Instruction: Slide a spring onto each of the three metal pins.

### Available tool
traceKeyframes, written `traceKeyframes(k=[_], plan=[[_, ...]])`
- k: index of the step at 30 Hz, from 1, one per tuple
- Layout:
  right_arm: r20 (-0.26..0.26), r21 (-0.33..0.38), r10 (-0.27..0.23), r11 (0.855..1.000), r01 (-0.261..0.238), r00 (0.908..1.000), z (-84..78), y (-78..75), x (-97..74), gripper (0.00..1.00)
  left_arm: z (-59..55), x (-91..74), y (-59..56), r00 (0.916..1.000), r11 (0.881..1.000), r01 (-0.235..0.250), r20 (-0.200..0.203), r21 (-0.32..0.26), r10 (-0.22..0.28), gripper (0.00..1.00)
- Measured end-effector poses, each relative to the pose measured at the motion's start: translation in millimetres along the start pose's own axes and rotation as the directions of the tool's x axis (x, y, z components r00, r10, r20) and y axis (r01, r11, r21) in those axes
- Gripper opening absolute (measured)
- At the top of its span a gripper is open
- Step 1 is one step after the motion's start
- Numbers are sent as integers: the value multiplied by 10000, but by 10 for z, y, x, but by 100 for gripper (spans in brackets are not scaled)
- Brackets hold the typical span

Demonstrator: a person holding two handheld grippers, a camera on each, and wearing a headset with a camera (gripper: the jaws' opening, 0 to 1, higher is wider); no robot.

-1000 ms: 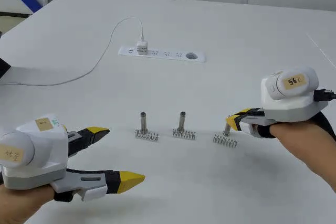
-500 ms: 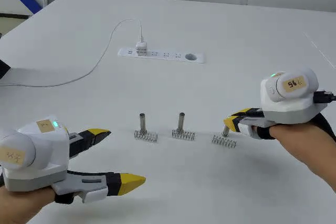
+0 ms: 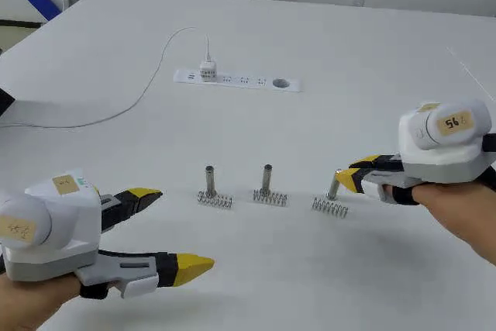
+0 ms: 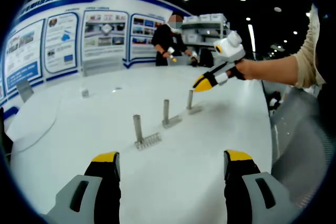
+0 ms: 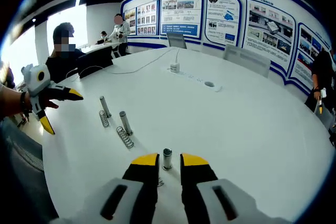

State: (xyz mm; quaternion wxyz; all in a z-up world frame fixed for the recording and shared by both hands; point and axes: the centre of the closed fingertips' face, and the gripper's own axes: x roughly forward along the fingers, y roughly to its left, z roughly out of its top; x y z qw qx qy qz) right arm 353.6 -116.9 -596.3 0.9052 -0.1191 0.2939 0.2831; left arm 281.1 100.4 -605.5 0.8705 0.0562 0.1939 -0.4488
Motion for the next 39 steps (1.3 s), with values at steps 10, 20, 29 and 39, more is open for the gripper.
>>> traceKeyframes(k=[10, 20, 29, 39], plan=[[-431, -403, 1030, 9937, -1047, 9937, -248, 108, -21, 17, 8, 13, 18, 10000, 10000, -6, 1, -8, 6, 82], [-1060, -981, 1792, 9769, -1896, 9781, -464, 211, 61, 17, -3, 13, 18, 10000, 10000, -2, -35, -45, 2, 82], [-1249, -1124, 2038, 9695, -2179, 9710, -546, 221, 152, 17, -25, 6, 27, 10000, 9999, -42, -80, -107, 42, 82], [-1351, -1396, 2217, 9607, -2401, 9657, -571, 216, 218, 16, -41, 5, 29, 9999, 9998, -54, -111, -180, 52, 82]])
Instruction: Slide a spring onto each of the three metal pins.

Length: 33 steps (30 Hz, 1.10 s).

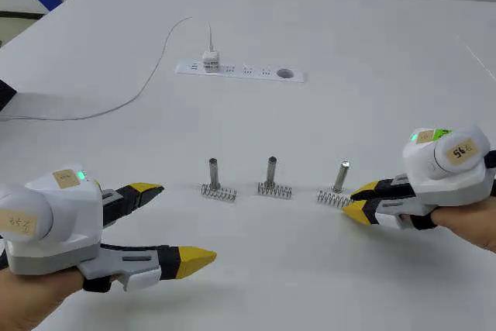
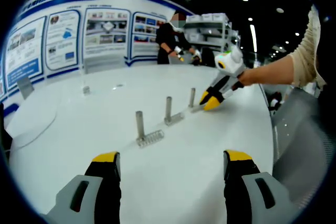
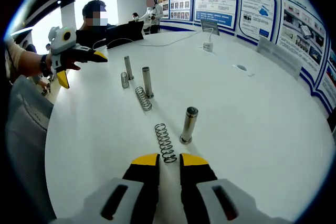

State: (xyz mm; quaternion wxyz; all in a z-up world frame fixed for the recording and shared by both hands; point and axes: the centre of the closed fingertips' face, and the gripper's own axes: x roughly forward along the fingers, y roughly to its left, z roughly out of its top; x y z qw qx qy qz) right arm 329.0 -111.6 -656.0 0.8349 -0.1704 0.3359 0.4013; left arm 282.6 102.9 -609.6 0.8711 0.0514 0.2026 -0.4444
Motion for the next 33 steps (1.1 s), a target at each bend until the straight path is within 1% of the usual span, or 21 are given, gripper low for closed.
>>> traceKeyframes(k=[4, 11, 18, 26, 29, 33], plan=[[-44, -230, 68, 9997, -69, 10000, -6, 16, 12, 15, -11, 0, -6, 10000, 10000, 16, -36, -28, -16, 81], [-44, -236, 93, 9997, -94, 9999, -2, 33, 24, 13, -22, -2, -9, 10000, 10000, 30, -47, -56, -30, 80], [-42, -287, 109, 9995, -111, 9999, 44, 66, -22, 12, -16, 0, -17, 10000, 10000, 36, -6, -60, -36, 80], [-73, -413, 140, 9990, -143, 9999, 104, 130, -81, 12, -13, 36, -99, 9995, 9995, 319, -67, 61, -319, 77], [-142, -640, 174, 9978, -183, 9997, 131, 156, -104, 12, -8, 84, -168, 9988, 9988, 482, -104, 126, -481, 76], [-148, -754, 269, 9968, -280, 9995, 194, 215, -144, 12, 18, 134, -244, 9975, 9973, 695, -102, 247, -693, 75]])
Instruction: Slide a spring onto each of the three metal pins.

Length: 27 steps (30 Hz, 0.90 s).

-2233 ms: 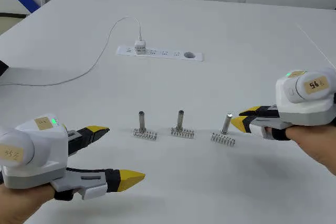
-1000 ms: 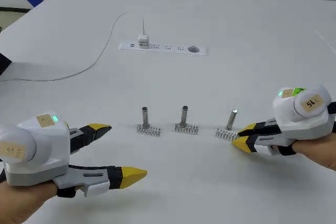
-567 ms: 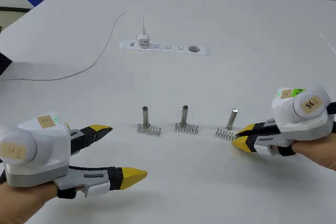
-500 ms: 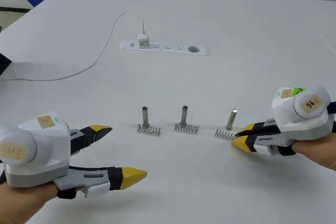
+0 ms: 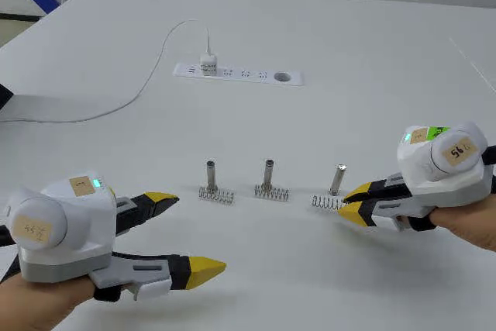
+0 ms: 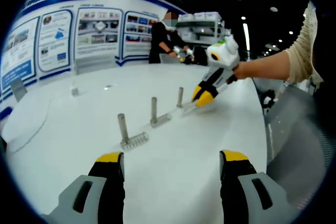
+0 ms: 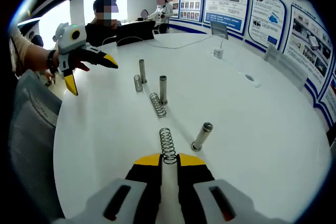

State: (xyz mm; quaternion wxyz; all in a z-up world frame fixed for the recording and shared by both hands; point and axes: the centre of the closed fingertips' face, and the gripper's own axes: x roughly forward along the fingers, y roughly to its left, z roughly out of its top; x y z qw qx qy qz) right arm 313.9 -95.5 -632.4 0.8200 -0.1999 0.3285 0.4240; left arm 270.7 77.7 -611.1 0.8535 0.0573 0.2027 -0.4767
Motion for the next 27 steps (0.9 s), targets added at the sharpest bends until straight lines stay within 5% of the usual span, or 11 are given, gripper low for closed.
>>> traceKeyframes(k=[27], plan=[[-204, -1153, 1296, 9846, -1311, 9914, 361, 487, -12, 12, 166, 403, -180, 9950, 9876, 998, -90, 1208, -995, 59]])
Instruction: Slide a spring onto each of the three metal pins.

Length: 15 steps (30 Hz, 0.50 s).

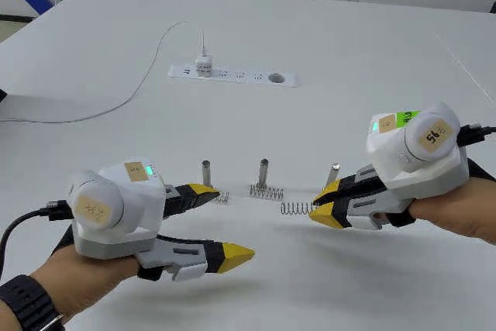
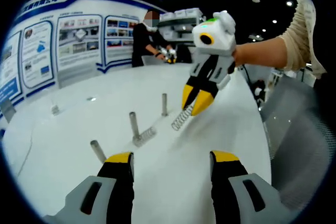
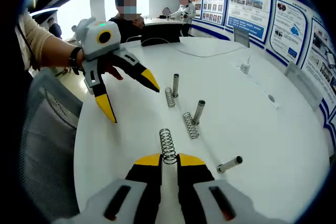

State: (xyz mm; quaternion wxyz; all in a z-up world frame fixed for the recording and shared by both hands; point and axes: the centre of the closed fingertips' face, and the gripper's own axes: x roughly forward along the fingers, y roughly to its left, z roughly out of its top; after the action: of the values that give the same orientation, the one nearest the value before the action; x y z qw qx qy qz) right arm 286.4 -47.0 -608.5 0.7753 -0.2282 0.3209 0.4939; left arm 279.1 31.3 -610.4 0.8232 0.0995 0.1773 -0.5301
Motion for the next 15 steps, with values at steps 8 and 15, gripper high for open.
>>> traceKeyframes(k=[8, 15], plan=[[-155, -325, 389, 9987, -394, 9991, 75, 135, 47, 12, 77, 133, -101, 9990, 9981, 438, 2, 444, -438, 53], [-232, -462, 652, 9967, -662, 9976, 110, 227, 63, 12, 58, 219, -214, 9966, 9938, 813, -187, 760, -801, 47]])
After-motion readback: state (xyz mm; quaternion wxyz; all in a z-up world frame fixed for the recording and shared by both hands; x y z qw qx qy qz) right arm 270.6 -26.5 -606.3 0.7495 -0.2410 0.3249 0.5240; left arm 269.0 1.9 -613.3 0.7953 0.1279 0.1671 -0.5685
